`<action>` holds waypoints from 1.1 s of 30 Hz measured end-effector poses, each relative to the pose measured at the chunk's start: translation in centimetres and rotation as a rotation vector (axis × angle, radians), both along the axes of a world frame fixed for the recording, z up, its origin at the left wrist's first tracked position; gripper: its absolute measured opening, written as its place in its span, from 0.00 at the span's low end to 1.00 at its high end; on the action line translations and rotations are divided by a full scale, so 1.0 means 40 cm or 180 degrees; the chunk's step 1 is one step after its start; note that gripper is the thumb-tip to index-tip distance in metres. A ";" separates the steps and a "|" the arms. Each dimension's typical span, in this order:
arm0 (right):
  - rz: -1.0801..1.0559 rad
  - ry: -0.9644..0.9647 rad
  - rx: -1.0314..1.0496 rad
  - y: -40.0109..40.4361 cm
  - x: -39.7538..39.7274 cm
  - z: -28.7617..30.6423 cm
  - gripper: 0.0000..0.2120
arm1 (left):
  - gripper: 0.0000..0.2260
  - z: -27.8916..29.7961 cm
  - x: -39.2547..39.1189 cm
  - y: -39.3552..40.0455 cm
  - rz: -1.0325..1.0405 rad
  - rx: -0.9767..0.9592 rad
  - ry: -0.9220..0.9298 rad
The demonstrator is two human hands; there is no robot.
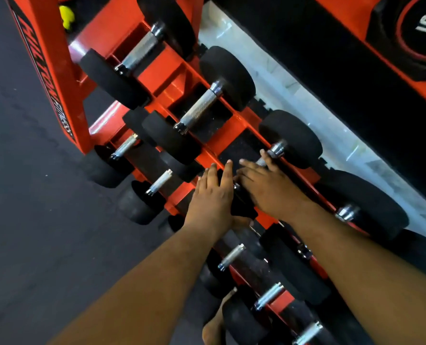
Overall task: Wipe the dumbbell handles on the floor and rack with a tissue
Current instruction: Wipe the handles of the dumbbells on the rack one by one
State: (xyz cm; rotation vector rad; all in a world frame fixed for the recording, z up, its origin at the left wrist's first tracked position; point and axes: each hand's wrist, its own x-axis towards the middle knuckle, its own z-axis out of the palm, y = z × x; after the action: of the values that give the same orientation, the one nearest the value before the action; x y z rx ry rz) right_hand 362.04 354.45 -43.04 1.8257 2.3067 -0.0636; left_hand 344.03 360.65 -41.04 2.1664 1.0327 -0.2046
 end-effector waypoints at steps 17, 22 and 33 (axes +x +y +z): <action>-0.0698 -0.0394 0.0229 -0.080 0.002 0.008 0.31 | 0.65 0.023 0.001 -0.002 -0.0060 -0.0074 0.0069; -0.1071 -0.0215 0.0058 -0.063 -0.041 -0.002 0.36 | 0.65 0.022 -0.006 0.014 -0.0083 -0.0307 -0.0049; -0.1115 -0.0849 -0.0683 0.092 -0.094 0.088 0.21 | 0.59 0.043 0.008 0.047 -0.0237 -0.0717 0.0294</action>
State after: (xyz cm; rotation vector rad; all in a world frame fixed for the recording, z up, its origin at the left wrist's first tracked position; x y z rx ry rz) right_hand 358.28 358.13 -39.53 1.9664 1.7169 -0.1068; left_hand 344.35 362.55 -39.34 2.0073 0.9324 -0.4384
